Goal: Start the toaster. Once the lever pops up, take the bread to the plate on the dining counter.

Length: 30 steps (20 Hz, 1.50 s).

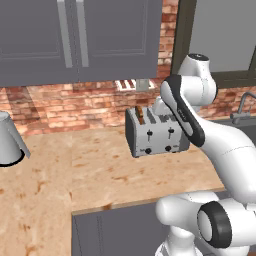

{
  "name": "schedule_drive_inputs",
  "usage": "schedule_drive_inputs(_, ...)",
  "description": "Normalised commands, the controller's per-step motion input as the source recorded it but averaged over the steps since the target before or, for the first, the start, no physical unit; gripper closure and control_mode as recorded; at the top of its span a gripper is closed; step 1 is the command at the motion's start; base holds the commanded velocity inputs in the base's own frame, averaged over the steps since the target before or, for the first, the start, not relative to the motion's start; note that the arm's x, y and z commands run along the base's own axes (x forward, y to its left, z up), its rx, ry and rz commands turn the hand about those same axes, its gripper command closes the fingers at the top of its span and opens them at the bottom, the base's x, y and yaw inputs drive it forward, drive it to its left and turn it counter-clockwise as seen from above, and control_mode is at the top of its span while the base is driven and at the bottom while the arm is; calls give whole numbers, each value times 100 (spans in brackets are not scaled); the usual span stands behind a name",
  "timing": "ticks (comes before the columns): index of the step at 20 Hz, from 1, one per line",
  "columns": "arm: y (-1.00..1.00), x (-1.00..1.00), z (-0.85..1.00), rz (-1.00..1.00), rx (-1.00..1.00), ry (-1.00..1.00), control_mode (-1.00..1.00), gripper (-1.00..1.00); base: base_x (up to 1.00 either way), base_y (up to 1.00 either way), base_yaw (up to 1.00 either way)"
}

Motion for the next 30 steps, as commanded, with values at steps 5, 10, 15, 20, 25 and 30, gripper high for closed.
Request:
schedule_drive_inputs(5, 1, 4, -2, 0, 0, -3, -100, -100, 0, 0, 0)
schedule_drive_inputs(10, 26, 2, -26, 0, 0, 0, -100, -100, 0, 0, 0)
schedule_drive_inputs(15, 49, 9, -35, 0, 0, 0, -100, -100, 0, 0, 0)
schedule_drive_inputs(20, 19, 11, -21, 0, 0, -3, -100, -100, 0, 0, 0)
schedule_drive_inputs(25, 7, 9, -20, 0, 0, -7, -100, -100, 0, 0, 0)
schedule_drive_inputs(30, 4, 15, -20, 0, 0, -6, -100, -100, 0, 0, 0)
